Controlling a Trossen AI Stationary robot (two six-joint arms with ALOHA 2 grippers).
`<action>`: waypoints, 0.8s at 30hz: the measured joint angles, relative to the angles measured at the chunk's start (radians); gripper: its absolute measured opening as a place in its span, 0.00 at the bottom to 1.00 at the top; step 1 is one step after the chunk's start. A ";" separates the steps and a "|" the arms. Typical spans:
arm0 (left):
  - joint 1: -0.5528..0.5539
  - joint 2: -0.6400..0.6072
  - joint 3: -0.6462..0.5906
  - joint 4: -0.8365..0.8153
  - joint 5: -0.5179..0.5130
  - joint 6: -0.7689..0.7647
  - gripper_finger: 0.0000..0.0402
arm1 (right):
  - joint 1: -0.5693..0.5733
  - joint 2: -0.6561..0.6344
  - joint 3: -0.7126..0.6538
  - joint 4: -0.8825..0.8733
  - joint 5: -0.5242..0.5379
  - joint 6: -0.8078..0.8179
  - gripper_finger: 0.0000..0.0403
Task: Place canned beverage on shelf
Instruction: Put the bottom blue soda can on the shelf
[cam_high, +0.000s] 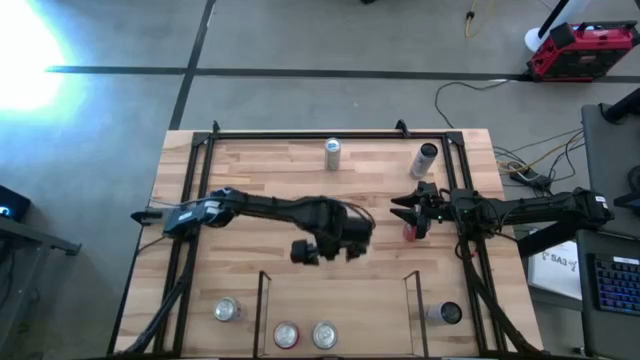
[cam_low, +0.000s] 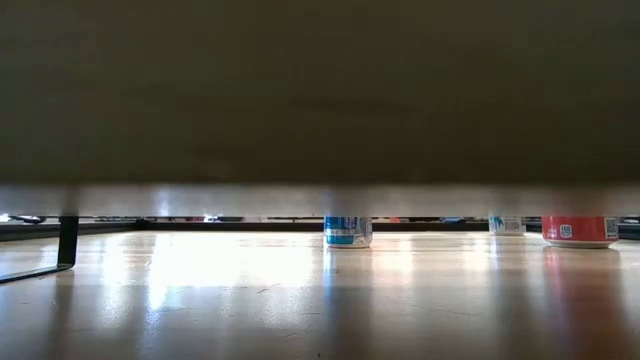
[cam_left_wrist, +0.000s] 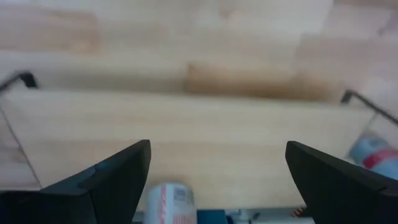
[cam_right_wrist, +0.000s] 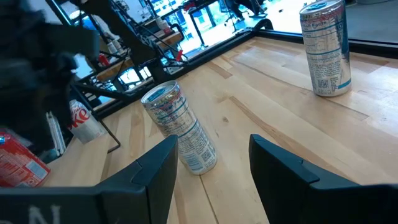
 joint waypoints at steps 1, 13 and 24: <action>0.012 0.000 0.000 -0.014 0.000 0.015 0.89 | 0.000 0.000 0.000 0.000 0.000 0.000 0.45; 0.141 0.000 0.000 -0.056 -0.109 0.338 0.87 | 0.000 0.000 0.000 0.000 0.000 0.000 0.45; 0.223 0.007 0.000 -0.069 -0.217 0.601 0.87 | 0.000 0.000 0.000 0.000 0.000 0.000 0.45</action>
